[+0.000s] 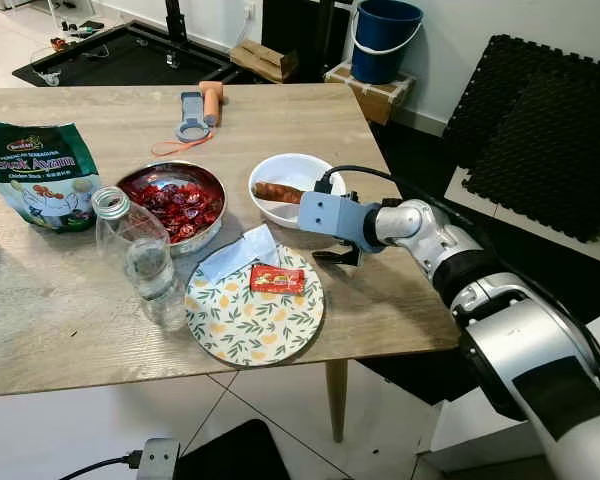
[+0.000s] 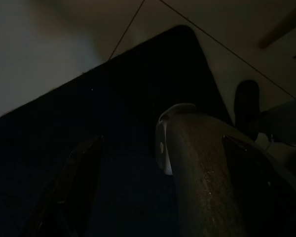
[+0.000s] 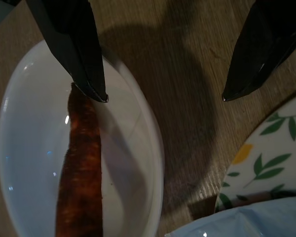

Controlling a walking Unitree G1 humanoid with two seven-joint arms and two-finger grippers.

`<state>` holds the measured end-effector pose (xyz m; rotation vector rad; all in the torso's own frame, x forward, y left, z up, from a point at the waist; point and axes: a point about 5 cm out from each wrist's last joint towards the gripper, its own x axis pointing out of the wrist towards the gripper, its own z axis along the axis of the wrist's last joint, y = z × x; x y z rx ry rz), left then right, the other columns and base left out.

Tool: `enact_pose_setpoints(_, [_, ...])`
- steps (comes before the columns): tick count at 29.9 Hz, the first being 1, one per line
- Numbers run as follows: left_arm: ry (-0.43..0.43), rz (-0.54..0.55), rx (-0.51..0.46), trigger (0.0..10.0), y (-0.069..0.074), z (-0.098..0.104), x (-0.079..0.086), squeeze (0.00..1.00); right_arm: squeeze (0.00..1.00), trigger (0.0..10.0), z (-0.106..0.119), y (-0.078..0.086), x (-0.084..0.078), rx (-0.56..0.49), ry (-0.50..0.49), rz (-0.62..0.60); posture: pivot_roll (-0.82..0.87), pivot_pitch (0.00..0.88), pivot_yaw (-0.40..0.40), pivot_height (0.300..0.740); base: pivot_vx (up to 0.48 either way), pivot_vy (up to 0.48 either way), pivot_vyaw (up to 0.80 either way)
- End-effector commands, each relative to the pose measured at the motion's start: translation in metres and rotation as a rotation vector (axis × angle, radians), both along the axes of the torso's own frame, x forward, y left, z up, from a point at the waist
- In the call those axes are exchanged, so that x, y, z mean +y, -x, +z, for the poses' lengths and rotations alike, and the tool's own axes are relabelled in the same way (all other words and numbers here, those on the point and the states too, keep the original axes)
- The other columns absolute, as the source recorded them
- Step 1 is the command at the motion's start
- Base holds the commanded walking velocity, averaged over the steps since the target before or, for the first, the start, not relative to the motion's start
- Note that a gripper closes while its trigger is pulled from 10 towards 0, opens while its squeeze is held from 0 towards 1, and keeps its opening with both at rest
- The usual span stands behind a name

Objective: Restocking fridge

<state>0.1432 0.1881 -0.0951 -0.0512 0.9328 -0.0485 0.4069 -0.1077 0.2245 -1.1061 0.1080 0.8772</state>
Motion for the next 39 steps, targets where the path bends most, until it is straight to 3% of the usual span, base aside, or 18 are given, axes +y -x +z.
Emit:
enact_pose_setpoints(1, [0.008,-0.028,0.225,10.0,0.055,-0.020,-0.004,0.00,0.00,4.7,-0.002,0.001,-0.006,0.026,0.063,0.015,-0.02,0.241,-0.079,0.740,0.000,0.000,0.00])
enact_pose_setpoints(2, [0.008,-0.028,0.224,10.0,0.055,-0.019,-0.004,0.00,0.00,3.4,0.000,0.001,-0.007,0.029,0.080,0.027,-0.02,0.241,-0.079,0.740,0.000,0.000,0.00])
enact_pose_setpoints(3, [0.007,-0.028,0.223,10.0,0.055,-0.019,-0.004,0.00,0.00,0.8,0.002,0.001,-0.007,0.031,0.091,0.036,-0.02,0.240,-0.078,0.740,0.000,0.000,0.00])
enact_pose_setpoints(5, [0.006,-0.028,0.224,10.0,0.055,-0.019,-0.003,0.00,0.00,0.8,0.004,0.001,-0.008,0.036,0.098,0.043,-0.02,0.240,-0.078,0.740,0.000,0.000,0.00])
enact_pose_setpoints(6, [0.005,-0.028,0.224,10.0,0.055,-0.019,-0.003,0.00,0.00,6.9,0.006,0.001,-0.009,0.033,0.106,0.049,-0.02,0.240,-0.078,0.740,0.000,0.000,0.00])
enact_pose_setpoints(7, [0.005,-0.028,0.224,10.0,0.055,-0.019,-0.003,0.00,0.00,6.9,0.006,0.001,-0.009,0.033,0.106,0.049,-0.02,0.240,-0.078,0.740,0.000,0.000,0.00])
enact_pose_setpoints(8, [0.005,-0.027,0.225,10.0,0.055,-0.019,-0.003,0.00,0.00,8.4,0.009,0.001,-0.010,0.031,0.111,0.053,-0.02,0.238,-0.078,0.740,0.000,0.000,0.00])
enact_pose_setpoints(9, [0.004,-0.027,0.226,10.0,0.055,-0.019,-0.003,0.00,0.00,4.9,0.011,0.001,-0.010,0.032,0.118,0.062,-0.02,0.238,-0.079,0.740,0.000,0.000,0.00])
enact_pose_setpoints(11, [0.004,-0.026,0.226,10.0,0.055,-0.019,-0.003,0.00,0.00,5.5,0.012,0.002,-0.010,0.034,0.125,0.069,-0.02,0.238,-0.079,0.740,0.000,0.000,0.00])
enact_pose_setpoints(12, [0.005,-0.027,0.227,10.0,0.055,-0.019,-0.003,0.00,0.00,10.0,0.015,0.002,-0.010,0.035,0.134,0.084,-0.03,0.236,-0.079,0.740,0.000,0.000,0.00])
enact_pose_setpoints(23, [0.008,-0.028,0.221,10.0,0.052,-0.019,-0.004,0.00,0.00,10.0,0.020,0.008,-0.017,0.126,0.211,0.173,-0.03,0.228,-0.076,0.740,0.000,0.000,0.00])
enact_pose_setpoints(24, [0.007,-0.028,0.220,10.0,0.051,-0.019,-0.004,0.00,0.00,8.5,0.021,0.008,-0.018,0.130,0.215,0.178,-0.03,0.225,-0.075,0.740,0.000,0.000,0.00])
enact_pose_setpoints(25, [0.006,-0.028,0.219,10.0,0.051,-0.019,-0.004,0.00,0.00,8.5,0.022,0.008,-0.019,0.127,0.219,0.180,-0.03,0.223,-0.075,0.740,0.000,0.000,0.00])
enact_pose_setpoints(26, [0.005,-0.029,0.219,10.0,0.050,-0.019,-0.004,0.00,0.00,10.0,0.024,0.008,-0.019,0.117,0.227,0.181,-0.03,0.223,-0.075,0.740,0.000,0.000,0.00])
enact_pose_setpoints(39, [0.009,-0.029,0.221,10.0,0.051,-0.019,-0.006,0.00,0.00,10.0,0.015,0.009,-0.005,0.115,0.270,0.208,-0.03,0.225,-0.076,0.740,0.000,0.000,0.00])
